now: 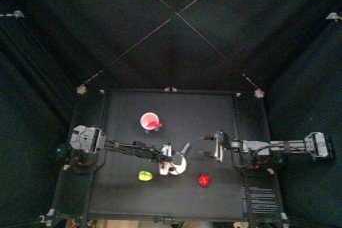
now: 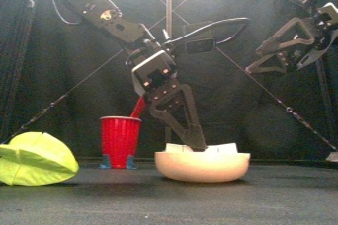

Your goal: Grab sushi roll

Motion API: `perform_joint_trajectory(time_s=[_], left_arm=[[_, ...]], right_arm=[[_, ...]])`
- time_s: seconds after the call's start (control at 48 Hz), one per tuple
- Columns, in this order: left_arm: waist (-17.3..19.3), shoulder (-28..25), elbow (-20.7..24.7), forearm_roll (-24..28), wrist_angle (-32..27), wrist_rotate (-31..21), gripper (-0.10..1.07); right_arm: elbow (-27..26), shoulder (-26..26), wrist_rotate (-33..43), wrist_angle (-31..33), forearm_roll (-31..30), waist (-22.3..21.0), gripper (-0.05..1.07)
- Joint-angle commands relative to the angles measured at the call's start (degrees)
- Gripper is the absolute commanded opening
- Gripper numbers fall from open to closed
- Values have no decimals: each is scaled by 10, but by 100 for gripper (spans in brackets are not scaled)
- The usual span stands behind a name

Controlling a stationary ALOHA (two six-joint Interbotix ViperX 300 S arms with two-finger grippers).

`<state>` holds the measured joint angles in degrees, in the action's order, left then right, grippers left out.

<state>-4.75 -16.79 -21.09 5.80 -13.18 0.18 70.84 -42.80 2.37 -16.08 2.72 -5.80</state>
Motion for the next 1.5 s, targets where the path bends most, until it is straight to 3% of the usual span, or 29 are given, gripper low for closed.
perform_joint_trajectory(time_s=[0.0,0.646,1.479], left_arm=[[0,23,15,0,4,-2,94],[-4,77,-44,1,59,0,94],[1,37,-32,2,62,1,94]], right_arm=[[-6,3,1,-2,1,0,100],[-5,3,0,2,1,0,99],[-6,4,0,2,1,-1,99]])
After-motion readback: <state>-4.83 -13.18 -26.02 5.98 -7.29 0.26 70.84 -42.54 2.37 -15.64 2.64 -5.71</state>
